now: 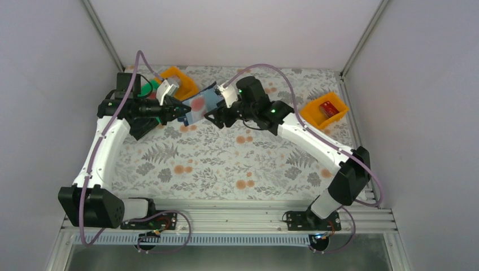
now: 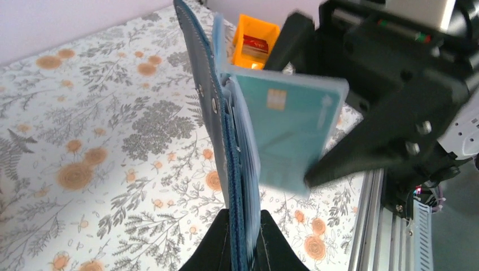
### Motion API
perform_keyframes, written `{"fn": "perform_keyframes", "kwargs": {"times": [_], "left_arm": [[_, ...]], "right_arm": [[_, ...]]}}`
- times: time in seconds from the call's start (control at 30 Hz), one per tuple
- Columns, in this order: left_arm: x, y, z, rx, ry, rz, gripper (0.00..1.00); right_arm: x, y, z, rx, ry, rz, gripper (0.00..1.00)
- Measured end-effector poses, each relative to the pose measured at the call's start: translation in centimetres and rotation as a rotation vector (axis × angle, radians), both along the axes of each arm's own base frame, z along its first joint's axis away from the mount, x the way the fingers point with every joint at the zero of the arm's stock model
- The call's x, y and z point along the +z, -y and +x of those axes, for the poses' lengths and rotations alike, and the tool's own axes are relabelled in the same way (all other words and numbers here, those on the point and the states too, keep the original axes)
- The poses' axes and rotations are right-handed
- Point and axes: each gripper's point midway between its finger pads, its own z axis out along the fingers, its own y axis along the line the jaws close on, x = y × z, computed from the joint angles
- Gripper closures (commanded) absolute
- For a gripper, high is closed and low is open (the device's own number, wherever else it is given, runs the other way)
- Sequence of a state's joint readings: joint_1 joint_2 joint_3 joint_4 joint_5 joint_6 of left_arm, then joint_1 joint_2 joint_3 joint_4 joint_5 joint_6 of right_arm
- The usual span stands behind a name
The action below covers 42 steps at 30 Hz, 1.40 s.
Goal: Take the credit cards out of the card holder
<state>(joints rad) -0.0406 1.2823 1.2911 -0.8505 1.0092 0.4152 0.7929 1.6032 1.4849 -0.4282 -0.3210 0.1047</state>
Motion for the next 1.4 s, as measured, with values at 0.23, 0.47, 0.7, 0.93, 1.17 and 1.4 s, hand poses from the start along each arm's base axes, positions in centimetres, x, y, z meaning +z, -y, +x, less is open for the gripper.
{"fn": "perform_keyframes", "kwargs": {"times": [0.23, 0.47, 0.7, 0.93, 1.17, 1.4], "left_arm": [[-0.6, -0.1, -0.6, -0.001, -0.038, 0.013, 0.98], [-0.8, 0.0, -1.1, -0.021, -0.036, 0.021, 0.98], [0.7, 0.4, -2.9, -0.114, 0.045, 0.047, 0.98], [0.7, 0.8, -4.0, -0.157, 0.05, 0.047, 0.98], [0.7, 0.9, -4.3, -0.17, 0.046, 0.039, 0.98], [1.0, 0.8, -4.3, -0.171, 0.047, 0.039, 0.89]], "right_arm": [[2.4, 3.0, 1.8, -0.086, 0.048, 0.024, 0.32], [2.1, 3.9, 1.7, -0.079, 0.071, 0.007, 0.01], [2.8, 8.1, 1.1, 0.046, 0.081, 0.066, 0.01], [3.1, 5.7, -1.9, 0.305, 0.057, 0.155, 0.07], [3.3, 5.0, -2.8, 0.395, 0.044, 0.195, 0.95], [3.4, 4.7, -2.9, 0.408, 0.021, 0.215, 0.96]]}}
